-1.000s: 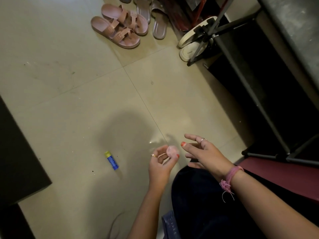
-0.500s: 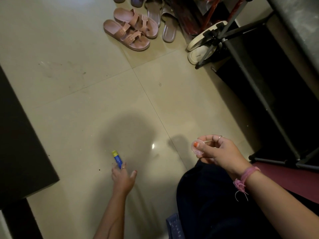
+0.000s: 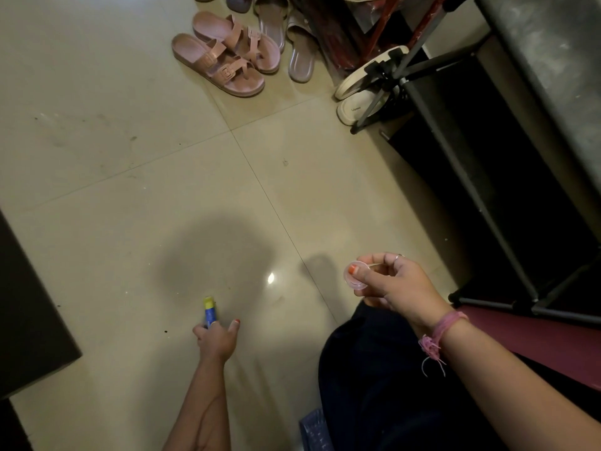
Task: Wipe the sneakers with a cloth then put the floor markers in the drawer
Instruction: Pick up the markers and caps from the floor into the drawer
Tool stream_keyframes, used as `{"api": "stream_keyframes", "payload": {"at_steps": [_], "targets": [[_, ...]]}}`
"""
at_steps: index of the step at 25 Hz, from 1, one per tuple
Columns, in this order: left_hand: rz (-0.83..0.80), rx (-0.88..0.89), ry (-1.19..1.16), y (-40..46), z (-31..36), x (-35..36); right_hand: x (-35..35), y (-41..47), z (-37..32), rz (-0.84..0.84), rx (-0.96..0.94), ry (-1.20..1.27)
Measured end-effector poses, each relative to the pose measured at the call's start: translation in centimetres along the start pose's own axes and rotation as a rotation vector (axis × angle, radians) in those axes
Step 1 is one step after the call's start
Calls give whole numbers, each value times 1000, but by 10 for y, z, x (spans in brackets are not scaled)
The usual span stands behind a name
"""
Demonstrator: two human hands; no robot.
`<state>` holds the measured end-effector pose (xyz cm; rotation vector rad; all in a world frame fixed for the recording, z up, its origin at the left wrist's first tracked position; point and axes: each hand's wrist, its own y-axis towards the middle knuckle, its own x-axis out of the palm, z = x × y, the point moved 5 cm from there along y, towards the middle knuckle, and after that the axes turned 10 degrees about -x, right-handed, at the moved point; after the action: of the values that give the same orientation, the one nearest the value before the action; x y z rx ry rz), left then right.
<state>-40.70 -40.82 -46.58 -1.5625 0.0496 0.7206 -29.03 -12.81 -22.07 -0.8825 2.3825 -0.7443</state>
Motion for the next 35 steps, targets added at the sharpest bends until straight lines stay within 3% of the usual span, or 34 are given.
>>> {"api": "stream_keyframes", "payload": {"at_steps": [6, 10, 17, 27, 35], "targets": [[157, 102, -275, -55, -21, 12, 0, 0, -18, 65, -11, 106], [78, 48, -527, -111, -10, 17, -10, -12, -29, 110, 33, 253], [-96, 206, -697, -215, 59, 3, -62, -65, -56, 226, -43, 483], [-355, 472, -551, -384, 120, 23, -203, -188, -46, 496, -324, 511], [-625, 642, -274, -508, 139, 87, -274, -269, 28, 680, -286, 748]]}}
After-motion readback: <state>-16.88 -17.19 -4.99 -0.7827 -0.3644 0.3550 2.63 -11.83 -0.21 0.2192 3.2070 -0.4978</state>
